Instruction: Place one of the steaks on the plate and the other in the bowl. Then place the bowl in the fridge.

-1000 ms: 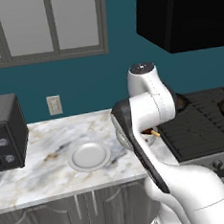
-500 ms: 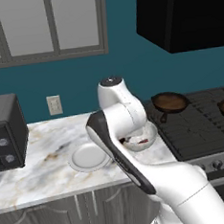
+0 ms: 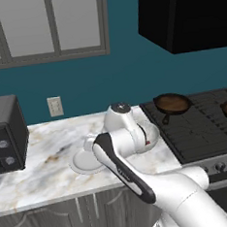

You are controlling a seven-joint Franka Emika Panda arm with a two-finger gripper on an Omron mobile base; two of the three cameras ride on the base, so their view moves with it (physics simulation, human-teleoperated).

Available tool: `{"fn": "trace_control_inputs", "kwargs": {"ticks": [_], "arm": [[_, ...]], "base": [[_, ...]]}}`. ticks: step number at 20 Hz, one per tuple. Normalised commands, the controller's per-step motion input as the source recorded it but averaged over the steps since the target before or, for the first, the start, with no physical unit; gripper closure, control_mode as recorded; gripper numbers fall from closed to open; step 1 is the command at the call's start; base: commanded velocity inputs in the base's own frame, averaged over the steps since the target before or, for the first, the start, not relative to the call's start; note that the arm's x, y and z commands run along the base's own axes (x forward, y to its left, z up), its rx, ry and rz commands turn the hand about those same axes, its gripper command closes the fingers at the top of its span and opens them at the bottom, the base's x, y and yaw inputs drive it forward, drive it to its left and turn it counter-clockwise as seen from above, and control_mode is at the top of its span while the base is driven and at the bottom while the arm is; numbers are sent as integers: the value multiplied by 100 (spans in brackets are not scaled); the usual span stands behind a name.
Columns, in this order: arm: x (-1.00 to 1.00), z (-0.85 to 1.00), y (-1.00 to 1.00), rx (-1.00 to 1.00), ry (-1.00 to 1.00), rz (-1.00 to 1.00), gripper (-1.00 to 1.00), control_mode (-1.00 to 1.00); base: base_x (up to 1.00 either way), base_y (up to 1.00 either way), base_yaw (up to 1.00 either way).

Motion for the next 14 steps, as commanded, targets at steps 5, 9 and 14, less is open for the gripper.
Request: {"fn": "trace_control_inputs", "kwargs": {"ticks": [5, 9, 14], "arm": [[73, -2, 49, -7, 12, -8, 100, -100], [53, 0, 46, -16, 24, -11, 100, -100], [17, -25, 2, -2, 15, -4, 100, -100]], "base": [[0, 0, 0], [0, 0, 0], [0, 0, 0]]}}
